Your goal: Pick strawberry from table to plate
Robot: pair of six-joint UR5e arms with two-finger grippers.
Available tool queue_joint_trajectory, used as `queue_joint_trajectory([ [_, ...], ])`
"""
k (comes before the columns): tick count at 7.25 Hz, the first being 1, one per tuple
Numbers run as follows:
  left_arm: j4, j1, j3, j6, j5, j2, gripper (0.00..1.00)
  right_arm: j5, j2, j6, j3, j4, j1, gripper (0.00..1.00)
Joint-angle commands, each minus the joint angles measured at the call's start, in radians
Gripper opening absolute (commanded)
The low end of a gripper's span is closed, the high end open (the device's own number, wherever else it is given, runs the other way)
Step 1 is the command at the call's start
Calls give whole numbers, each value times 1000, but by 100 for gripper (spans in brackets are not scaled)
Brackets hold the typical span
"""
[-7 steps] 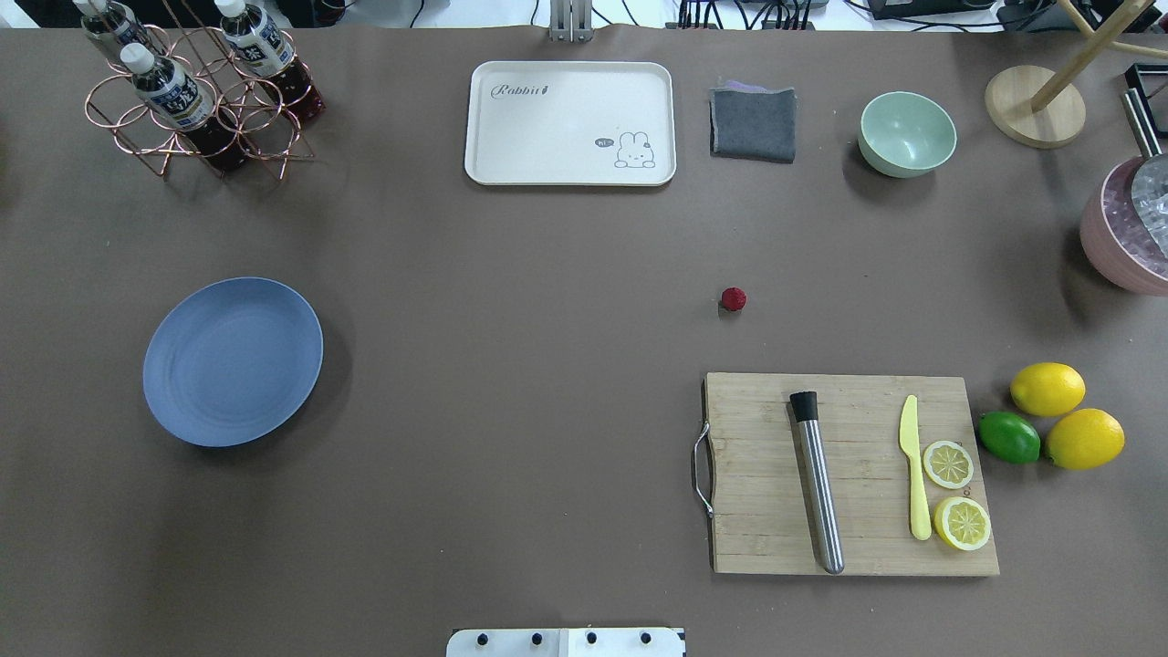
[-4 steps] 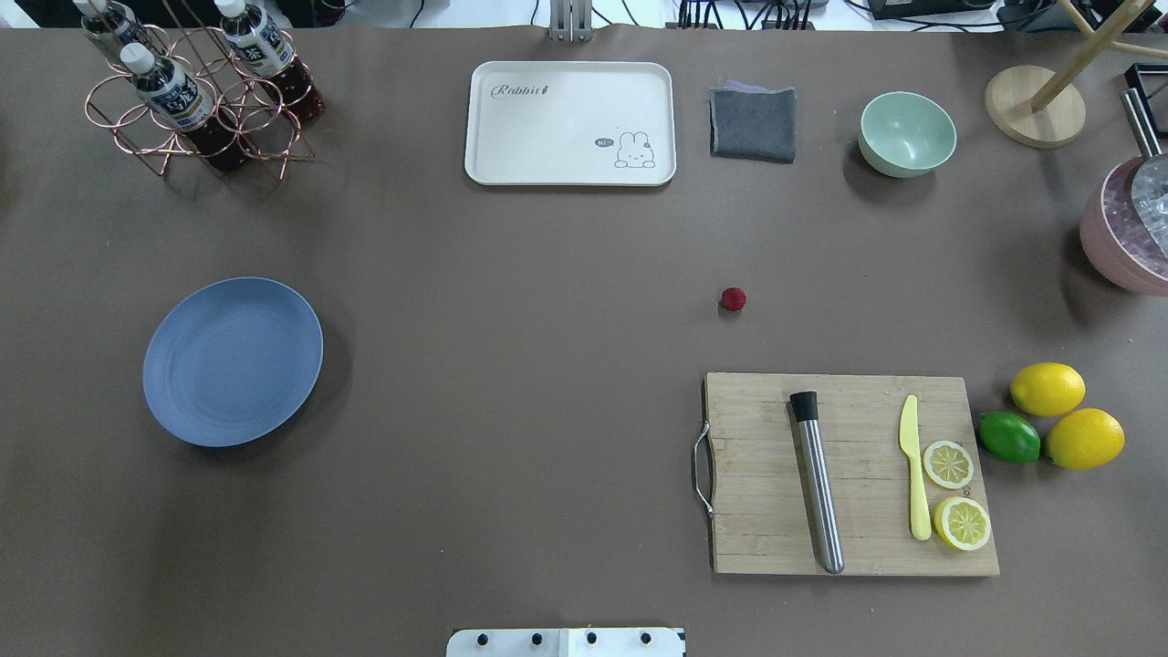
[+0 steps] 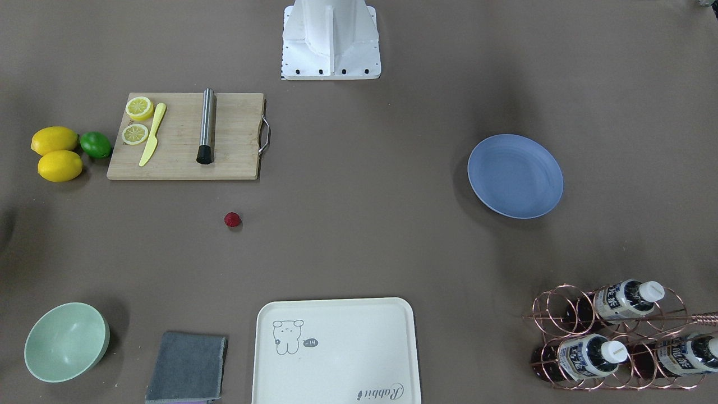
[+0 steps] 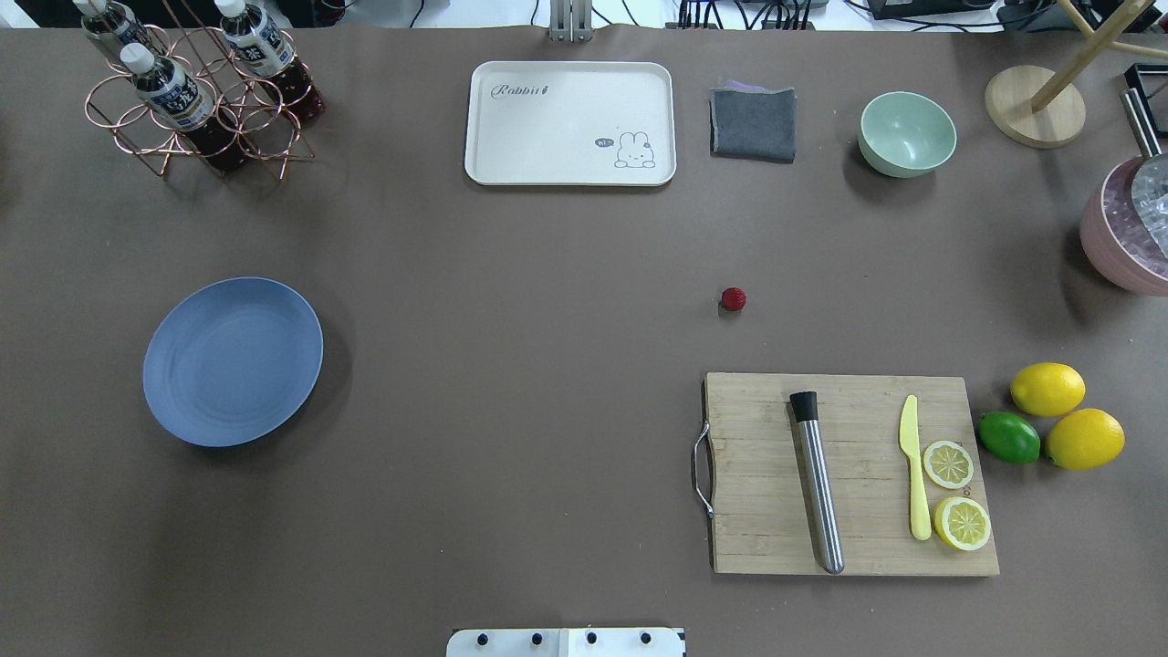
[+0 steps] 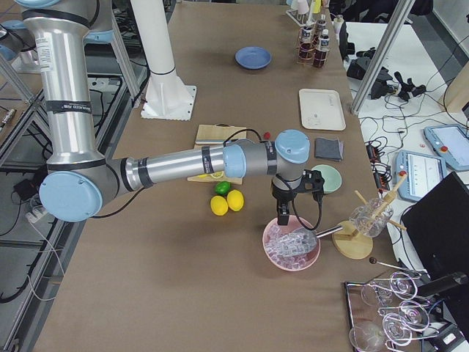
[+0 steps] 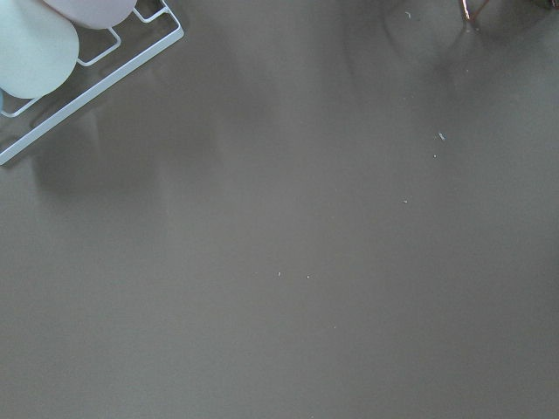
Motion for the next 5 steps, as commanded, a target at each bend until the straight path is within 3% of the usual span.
queue_joint_trajectory([
  [1, 0, 0, -3, 0, 0, 11, 98, 0, -2, 0, -1, 0, 0, 100],
  [5, 0, -2, -2, 2, 0, 20, 98, 2, -8, -2, 2, 0, 0, 100],
])
